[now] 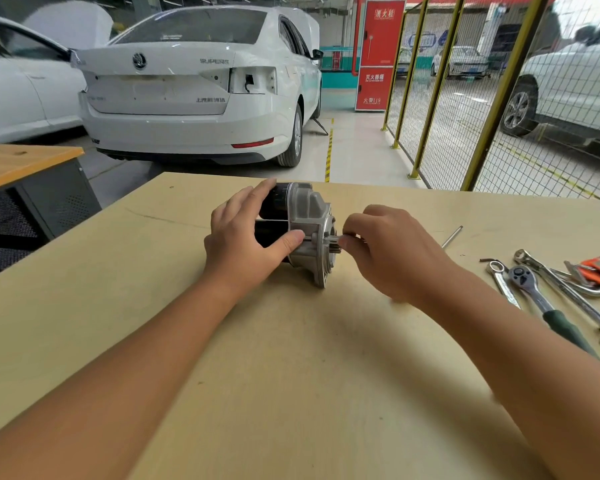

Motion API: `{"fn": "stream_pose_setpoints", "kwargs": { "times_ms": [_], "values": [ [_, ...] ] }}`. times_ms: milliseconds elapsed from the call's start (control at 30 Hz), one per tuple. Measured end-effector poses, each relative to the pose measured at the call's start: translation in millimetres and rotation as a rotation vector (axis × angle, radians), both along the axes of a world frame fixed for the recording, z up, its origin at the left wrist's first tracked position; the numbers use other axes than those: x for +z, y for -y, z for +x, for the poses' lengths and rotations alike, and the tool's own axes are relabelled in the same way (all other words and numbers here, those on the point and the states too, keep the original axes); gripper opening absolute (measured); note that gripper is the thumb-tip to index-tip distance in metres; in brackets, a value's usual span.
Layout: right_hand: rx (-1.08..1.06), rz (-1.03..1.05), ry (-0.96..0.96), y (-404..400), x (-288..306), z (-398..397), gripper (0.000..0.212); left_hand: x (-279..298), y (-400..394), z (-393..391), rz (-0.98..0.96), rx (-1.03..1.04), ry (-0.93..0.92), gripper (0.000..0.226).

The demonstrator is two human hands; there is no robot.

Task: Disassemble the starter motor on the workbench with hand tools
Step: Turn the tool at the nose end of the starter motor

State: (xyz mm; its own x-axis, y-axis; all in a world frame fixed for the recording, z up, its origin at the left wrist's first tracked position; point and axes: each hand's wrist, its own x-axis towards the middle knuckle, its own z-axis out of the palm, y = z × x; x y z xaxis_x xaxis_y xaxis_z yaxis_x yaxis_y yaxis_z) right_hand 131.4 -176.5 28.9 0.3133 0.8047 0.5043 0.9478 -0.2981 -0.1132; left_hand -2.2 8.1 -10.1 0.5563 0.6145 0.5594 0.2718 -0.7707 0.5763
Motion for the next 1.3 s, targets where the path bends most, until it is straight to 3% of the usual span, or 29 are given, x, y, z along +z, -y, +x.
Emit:
{"fn": "stream_pose_setpoints", "kwargs": {
  "times_ms": [200, 400, 800, 1000, 1300],
  "values": [
    [0.001, -0.013, -0.004, -0.3, 0.2, 0.9, 0.022, -0.9, -0.7, -0.8, -0.004, -0.006, -0.002, 0.092],
    [-0.097, 0.0, 0.183, 0.2, -2.4, -2.1, 0.015, -1.8, -0.2, 0.9, -0.013, 0.014, -0.013, 0.087],
    [-0.054, -0.153, 0.055, 2.1, 8.6, -0.6, 0.027, -2.7, -2.2, 0.7, 0.0, 0.011, -0.011, 0.087],
    [-0.111, -0.104, 0.199, 2.8, 9.1, -4.2, 0.018, -3.2, -2.4, -0.2, 0.01, -0.005, -0.011, 0.087],
    [-0.012, -0.03, -0.005, 3.9, 9.5, -2.8, 0.013, -1.1, 0.4, 0.0, 0.008, 0.016, -0.024, 0.084]
  ]
}}
